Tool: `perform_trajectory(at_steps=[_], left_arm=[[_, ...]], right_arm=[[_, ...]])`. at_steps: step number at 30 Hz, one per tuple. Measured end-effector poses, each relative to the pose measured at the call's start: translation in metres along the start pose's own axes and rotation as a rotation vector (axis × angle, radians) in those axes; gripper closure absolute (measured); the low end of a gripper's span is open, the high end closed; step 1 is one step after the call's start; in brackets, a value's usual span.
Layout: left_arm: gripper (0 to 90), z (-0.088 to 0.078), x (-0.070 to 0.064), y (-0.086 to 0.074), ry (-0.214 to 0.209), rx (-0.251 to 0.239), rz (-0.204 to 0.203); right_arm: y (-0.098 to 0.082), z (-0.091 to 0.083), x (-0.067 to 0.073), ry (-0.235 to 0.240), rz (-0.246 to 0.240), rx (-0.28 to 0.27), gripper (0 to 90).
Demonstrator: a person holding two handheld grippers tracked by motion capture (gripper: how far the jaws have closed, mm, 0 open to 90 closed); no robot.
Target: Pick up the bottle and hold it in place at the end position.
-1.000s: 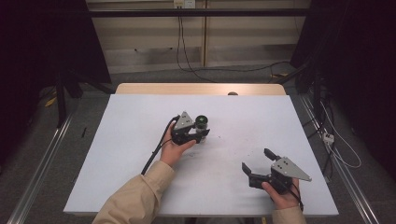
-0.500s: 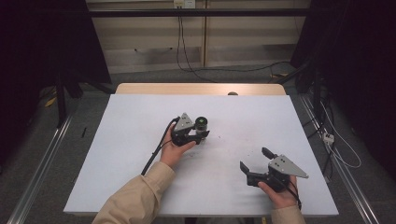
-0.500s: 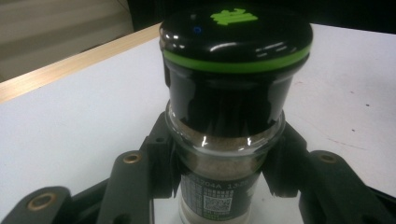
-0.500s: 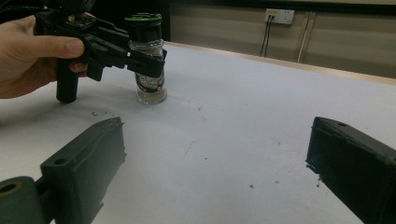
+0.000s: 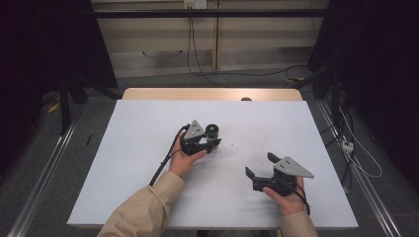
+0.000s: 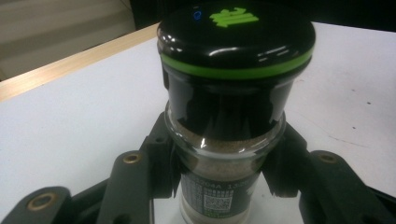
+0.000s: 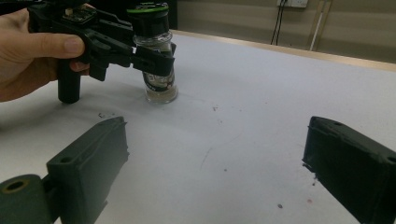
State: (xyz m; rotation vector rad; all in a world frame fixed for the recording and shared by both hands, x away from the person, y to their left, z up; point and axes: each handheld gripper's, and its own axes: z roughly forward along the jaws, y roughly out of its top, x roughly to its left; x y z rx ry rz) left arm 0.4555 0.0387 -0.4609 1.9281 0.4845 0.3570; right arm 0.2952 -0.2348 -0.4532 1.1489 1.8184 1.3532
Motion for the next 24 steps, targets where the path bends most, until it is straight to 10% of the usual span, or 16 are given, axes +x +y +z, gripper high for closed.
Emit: perform_trajectory(at_steps=[24], left_arm=[[53.4,0.000,-0.002,0.000,0.006,0.004,0.000]], right_arm=[[0.015,0.030,0.013,0.038,0.009,0.045,5.2]])
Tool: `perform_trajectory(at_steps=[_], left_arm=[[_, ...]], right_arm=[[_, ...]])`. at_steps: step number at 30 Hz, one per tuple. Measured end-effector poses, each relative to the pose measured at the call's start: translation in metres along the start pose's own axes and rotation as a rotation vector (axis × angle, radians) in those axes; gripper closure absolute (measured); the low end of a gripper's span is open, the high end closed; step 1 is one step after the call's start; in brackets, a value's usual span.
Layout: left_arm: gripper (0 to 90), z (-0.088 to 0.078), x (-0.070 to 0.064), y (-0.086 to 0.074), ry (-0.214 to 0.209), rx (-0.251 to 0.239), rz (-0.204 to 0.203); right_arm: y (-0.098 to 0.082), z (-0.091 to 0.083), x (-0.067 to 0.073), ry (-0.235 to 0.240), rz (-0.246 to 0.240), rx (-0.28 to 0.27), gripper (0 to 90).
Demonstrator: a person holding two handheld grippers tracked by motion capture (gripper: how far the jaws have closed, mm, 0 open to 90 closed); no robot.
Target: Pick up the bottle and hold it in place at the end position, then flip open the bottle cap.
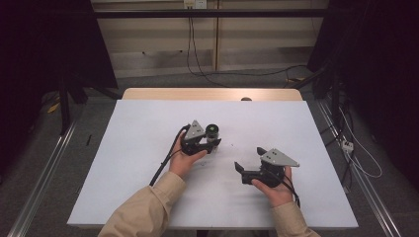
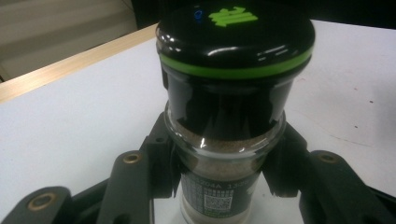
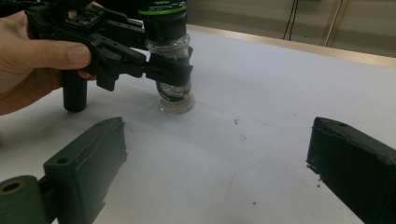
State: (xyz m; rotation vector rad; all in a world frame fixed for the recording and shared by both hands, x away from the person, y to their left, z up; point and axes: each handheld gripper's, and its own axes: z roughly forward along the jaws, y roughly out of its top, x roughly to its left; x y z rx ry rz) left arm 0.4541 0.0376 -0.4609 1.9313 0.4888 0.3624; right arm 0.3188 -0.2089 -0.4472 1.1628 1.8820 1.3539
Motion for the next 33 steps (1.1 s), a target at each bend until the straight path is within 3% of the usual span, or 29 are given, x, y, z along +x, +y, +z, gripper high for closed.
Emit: perform_trajectory(at_steps=[22,29,33], left_arm=[[53.4,-0.001,0.001,0.000,-0.001,0.007,-0.023],[53.4,-0.001,0.001,-0.001,-0.008,0.008,-0.028],[53.5,-0.002,0.001,-0.001,-0.005,0.006,-0.024]], right_arm=[[0.012,0.019,0.008,0.026,0.000,0.026,8.0],[0.018,0.029,0.010,0.056,0.026,0.037,14.8],[0.022,0.033,0.011,0.078,0.053,0.047,25.6]])
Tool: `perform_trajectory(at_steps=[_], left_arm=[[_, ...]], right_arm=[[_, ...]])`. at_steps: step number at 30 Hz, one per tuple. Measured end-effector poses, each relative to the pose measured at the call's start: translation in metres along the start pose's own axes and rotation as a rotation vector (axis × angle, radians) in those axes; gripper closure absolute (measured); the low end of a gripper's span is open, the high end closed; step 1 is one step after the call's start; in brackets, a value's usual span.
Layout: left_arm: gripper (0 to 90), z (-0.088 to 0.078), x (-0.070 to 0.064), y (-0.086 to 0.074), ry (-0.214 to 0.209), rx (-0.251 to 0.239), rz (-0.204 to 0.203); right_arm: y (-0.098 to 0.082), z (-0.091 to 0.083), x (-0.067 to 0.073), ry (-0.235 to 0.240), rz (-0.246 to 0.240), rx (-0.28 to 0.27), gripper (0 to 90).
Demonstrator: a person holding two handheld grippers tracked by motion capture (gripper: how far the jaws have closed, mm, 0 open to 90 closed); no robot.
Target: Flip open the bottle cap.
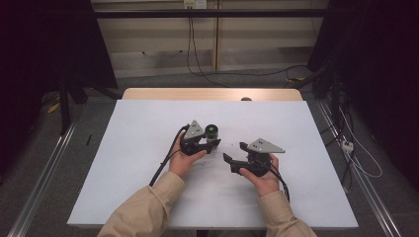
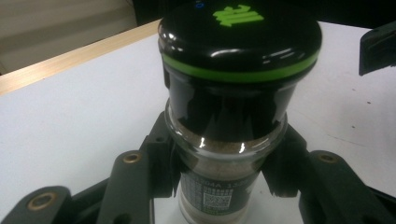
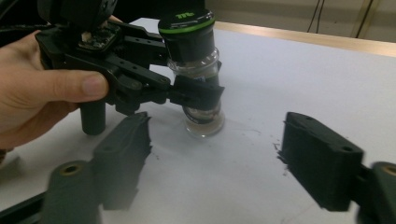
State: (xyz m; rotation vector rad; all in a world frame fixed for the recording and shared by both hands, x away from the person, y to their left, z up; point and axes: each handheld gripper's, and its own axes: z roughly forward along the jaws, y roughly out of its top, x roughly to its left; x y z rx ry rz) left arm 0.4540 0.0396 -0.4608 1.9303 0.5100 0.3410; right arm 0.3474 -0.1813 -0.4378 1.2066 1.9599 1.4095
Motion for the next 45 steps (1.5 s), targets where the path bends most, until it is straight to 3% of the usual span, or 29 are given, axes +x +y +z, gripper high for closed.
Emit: perform_trajectory(at_steps=[5,19,23,45], left_arm=[[53.5,0.000,0.000,0.000,-0.001,0.000,-0.001],[53.5,0.000,0.000,0.000,-0.003,0.001,0.001],[53.5,0.000,0.000,0.000,0.000,0.003,-0.002],[53.5,0.000,0.000,0.000,-0.003,0.000,-0.002]], right_arm=[[0.007,0.002,0.000,0.001,0.011,0.005,36.7],[0.026,0.012,0.001,0.010,-0.018,0.014,82.3],[0.028,0.019,0.002,0.029,-0.013,0.031,90.0],[0.039,0.040,0.008,0.042,-0.075,0.064,90.0]])
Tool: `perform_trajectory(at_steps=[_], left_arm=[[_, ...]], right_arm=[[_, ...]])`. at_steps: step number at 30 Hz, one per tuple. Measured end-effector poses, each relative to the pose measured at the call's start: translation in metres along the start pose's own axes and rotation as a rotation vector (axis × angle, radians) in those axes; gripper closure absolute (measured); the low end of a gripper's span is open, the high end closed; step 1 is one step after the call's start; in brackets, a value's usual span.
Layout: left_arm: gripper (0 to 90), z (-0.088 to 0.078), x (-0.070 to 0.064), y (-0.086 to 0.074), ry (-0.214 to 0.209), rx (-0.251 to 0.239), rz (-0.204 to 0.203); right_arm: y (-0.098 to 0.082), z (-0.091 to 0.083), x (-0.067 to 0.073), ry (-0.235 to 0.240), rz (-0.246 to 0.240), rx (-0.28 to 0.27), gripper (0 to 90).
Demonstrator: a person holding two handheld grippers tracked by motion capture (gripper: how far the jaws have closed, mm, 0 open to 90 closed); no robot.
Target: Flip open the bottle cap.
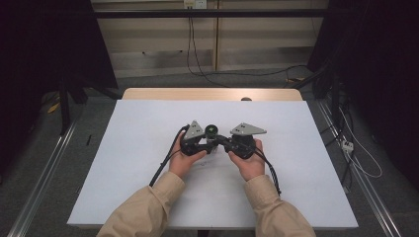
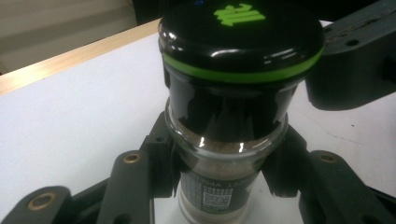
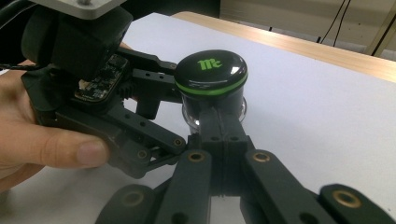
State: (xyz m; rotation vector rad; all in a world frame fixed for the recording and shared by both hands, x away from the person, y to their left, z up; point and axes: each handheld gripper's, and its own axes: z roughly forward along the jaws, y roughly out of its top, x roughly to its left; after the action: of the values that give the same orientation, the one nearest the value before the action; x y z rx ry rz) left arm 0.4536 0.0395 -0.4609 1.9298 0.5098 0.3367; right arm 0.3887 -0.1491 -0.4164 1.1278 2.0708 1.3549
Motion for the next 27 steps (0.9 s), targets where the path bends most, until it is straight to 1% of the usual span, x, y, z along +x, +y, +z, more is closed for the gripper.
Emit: perform_trajectory(at_steps=[6,9,19,21,27], left_arm=[[53.5,-0.0002,0.0001,0.0000,-0.001,0.003,-0.002],[53.5,-0.0002,0.0001,0.0000,-0.001,0.003,-0.001],[53.5,-0.0002,0.0002,-0.0001,-0.001,0.002,-0.007],[53.5,-0.0002,0.0001,-0.0001,0.000,0.003,-0.007],[53.5,-0.0002,0.0001,-0.0001,0.000,0.004,-0.005]], right_arm=[[0.0000,0.0014,-0.0011,-0.003,0.008,-0.008,90.0],[0.0007,0.0014,-0.0014,-0.004,0.003,-0.013,90.0],[0.0010,0.0018,-0.0003,0.006,-0.002,-0.012,90.0],[0.0009,0.0018,-0.0001,0.011,0.003,-0.014,90.0],[0.0011,0.0015,0.0005,0.015,-0.012,-0.011,90.0]])
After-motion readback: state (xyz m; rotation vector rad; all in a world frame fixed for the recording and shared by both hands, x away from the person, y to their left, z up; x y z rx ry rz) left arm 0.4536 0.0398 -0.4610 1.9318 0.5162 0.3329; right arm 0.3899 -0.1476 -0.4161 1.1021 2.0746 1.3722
